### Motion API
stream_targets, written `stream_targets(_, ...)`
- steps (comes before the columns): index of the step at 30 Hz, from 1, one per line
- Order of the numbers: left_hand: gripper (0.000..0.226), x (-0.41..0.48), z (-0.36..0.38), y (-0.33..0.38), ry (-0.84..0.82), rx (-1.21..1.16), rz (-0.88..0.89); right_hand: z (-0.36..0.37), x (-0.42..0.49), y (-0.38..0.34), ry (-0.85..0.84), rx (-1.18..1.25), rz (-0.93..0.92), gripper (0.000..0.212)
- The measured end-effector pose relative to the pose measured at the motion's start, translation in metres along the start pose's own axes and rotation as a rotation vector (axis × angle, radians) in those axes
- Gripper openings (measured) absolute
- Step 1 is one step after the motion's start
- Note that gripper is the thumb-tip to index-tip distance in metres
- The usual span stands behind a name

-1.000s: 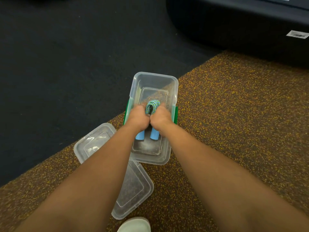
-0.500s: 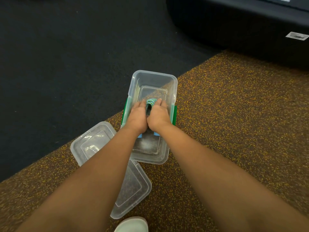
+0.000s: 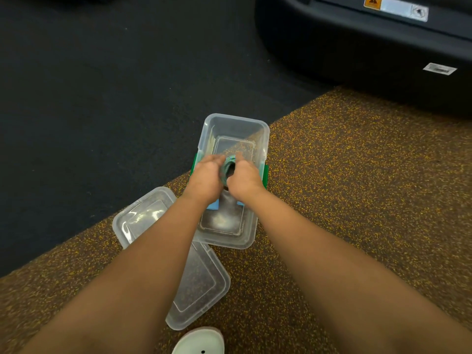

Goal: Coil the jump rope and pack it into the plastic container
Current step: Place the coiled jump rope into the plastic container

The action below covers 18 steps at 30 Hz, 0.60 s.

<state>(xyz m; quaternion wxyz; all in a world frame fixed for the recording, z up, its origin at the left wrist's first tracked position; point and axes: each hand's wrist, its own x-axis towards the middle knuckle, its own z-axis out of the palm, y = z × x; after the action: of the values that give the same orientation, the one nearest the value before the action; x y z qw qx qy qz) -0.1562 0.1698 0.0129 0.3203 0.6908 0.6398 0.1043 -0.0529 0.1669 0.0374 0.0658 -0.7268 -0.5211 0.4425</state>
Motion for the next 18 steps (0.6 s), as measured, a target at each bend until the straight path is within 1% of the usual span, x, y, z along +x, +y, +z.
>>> stream_targets(5,0.028,-0.015,-0.015,-0.001,0.156,-0.101,0.062,-0.002,-0.011,0.005,0.018,0.104,-0.091,0.045)
stream_targets(8,0.023,-0.027,-0.024,-0.002,0.245,-0.147,0.037,-0.003,-0.022,0.005,0.025,0.171,-0.136,0.043)
stream_targets(11,0.029,-0.043,-0.037,-0.003,0.298,-0.160,-0.032,-0.005,-0.035,0.005,0.033,0.230,-0.130,0.048)
stream_targets(18,0.043,-0.077,-0.054,-0.023,0.307,-0.213,-0.230,-0.014,-0.071,0.013,0.030,0.294,-0.116,0.049)
